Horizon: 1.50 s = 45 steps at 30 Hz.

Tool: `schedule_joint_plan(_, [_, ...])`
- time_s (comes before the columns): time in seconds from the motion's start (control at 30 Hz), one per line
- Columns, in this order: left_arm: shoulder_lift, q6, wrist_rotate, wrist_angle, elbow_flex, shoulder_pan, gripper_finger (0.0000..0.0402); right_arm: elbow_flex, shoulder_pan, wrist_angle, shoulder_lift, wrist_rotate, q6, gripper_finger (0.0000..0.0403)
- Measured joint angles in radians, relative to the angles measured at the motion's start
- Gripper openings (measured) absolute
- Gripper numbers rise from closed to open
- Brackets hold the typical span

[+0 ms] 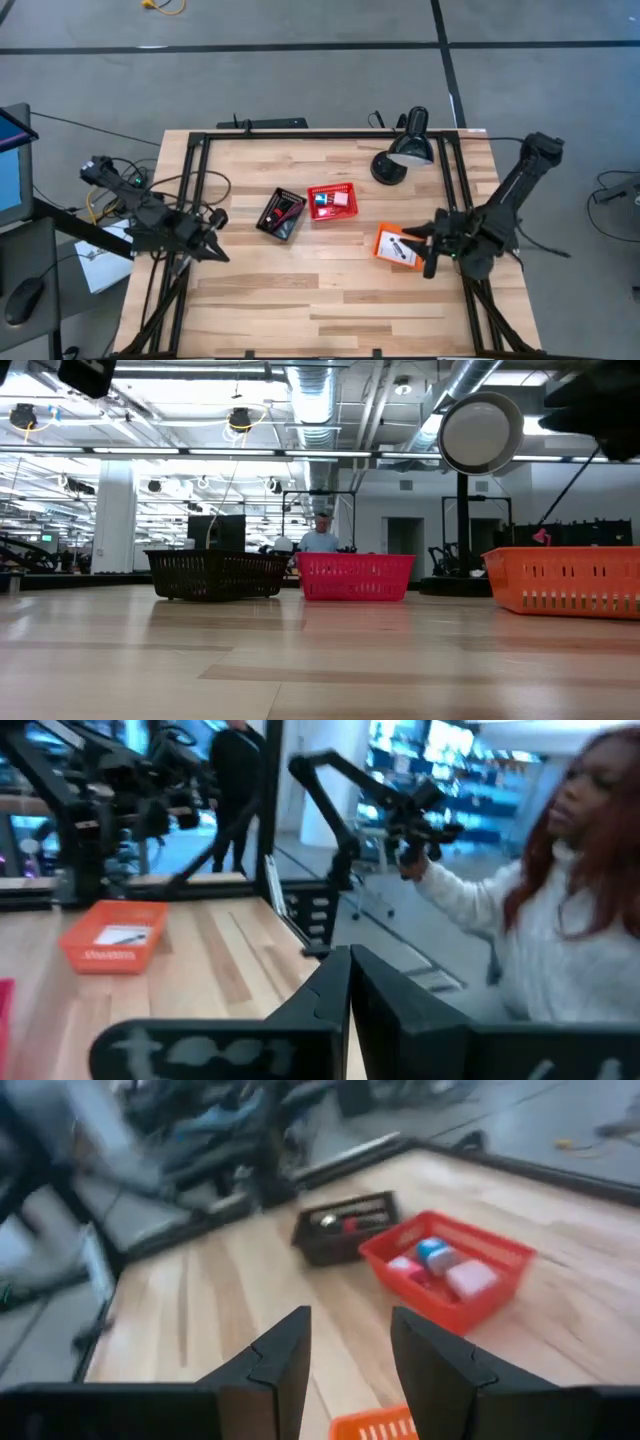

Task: Pick and place items into bin
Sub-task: Return to Home Position

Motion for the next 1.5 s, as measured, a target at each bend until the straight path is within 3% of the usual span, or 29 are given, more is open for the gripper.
schedule_joint_plan(0.17, [-0.045, 0.052, -0.025, -0.003, 0.017, 0.001, 0.0, 0.031, -0.193, 0.129, -0.137, -0.298, -0.437, 0.0136])
schedule_joint_plan(0.33, [-0.128, 0.064, 0.085, -0.135, 0.105, 0.0, 0.0, 0.03, -0.289, 0.101, -0.293, -0.503, -0.565, 0.0136])
schedule_joint_plan(0.4, [-0.17, 0.056, 0.101, -0.177, 0.132, 0.0, 0.0, 0.015, -0.281, 0.106, -0.364, -0.524, -0.613, 0.0134])
schedule_joint_plan(0.53, [-0.231, 0.202, 0.051, -0.219, 0.1, 0.0, 0.0, -0.103, -0.287, 0.229, -0.453, -0.487, -0.713, 0.0135])
schedule_joint_plan(0.7, [-0.236, 0.212, -0.012, 0.009, -0.046, 0.001, 0.0, -0.29, -0.323, 0.427, -0.58, -0.536, -0.772, 0.0133])
schedule_joint_plan(0.9, [-0.234, 0.178, 0.046, 0.252, -0.19, 0.001, 0.0, -0.386, -0.382, 0.525, -0.714, -0.833, -0.878, 0.0135])
schedule_joint_plan(0.97, [-0.235, 0.163, 0.008, 0.288, -0.219, 0.006, 0.0, -0.383, -0.403, 0.516, -0.748, -0.815, -0.921, 0.0136])
schedule_joint_plan(1.13, [-0.235, 0.183, -0.111, 0.285, -0.236, 0.064, 0.0, -0.338, -0.478, 0.316, -0.83, -0.646, -0.901, 0.0136])
schedule_joint_plan(1.37, [-0.238, 0.265, -0.099, 0.307, -0.235, 0.221, 0.0, -0.317, -0.58, 0.175, -0.829, -0.634, -0.791, 0.0135])
schedule_joint_plan(1.5, [-0.236, 0.232, -0.005, 0.231, -0.235, 0.323, 0.0, -0.316, -0.627, 0.182, -0.829, -0.635, -0.787, 0.0138])
